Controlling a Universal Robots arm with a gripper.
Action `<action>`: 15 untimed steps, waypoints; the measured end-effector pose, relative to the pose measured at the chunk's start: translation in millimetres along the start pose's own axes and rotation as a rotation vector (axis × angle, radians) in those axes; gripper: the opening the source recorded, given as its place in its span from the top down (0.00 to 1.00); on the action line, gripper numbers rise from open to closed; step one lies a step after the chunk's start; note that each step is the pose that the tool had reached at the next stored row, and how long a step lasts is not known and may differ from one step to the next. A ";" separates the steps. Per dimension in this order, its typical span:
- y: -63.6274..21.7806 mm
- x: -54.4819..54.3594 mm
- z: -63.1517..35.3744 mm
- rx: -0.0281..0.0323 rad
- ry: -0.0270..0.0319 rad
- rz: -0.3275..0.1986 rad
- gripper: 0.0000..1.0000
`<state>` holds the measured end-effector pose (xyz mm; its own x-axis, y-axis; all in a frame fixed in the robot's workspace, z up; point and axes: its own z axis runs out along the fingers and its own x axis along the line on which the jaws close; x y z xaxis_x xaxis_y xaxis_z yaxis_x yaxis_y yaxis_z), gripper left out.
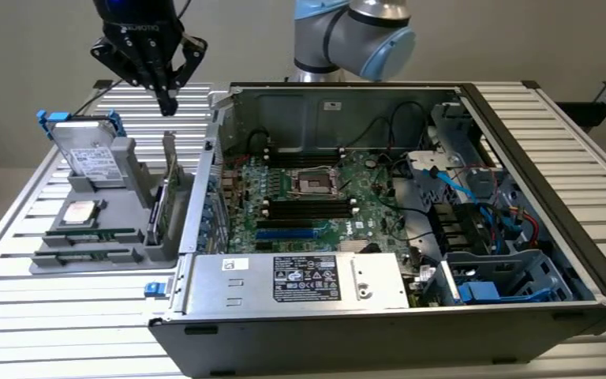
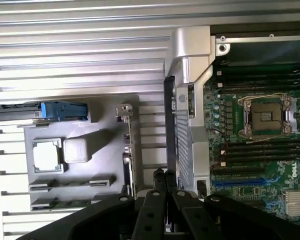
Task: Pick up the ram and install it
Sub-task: 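Reach for the ram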
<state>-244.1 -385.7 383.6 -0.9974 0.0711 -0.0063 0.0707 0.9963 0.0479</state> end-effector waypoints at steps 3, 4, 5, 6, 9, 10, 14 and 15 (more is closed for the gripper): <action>0.1 13.9 1.9 0.0001 0.0013 0.000 0.90; 0.1 18.2 2.5 0.0001 0.0016 0.000 0.90; 0.1 23.1 3.4 0.0001 0.0018 0.000 0.90; 0.1 27.7 4.2 0.0001 0.0020 0.000 0.90; -0.3 41.2 7.1 0.0002 0.0026 0.000 0.90; -0.5 45.7 8.2 0.0002 0.0028 0.000 0.90; -1.6 64.0 12.9 0.0004 0.0061 0.000 0.90; -1.9 68.3 14.0 0.0005 0.0073 0.000 0.90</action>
<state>-312.3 -382.1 369.0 -0.9975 0.0712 0.0010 0.0712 0.9963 0.0474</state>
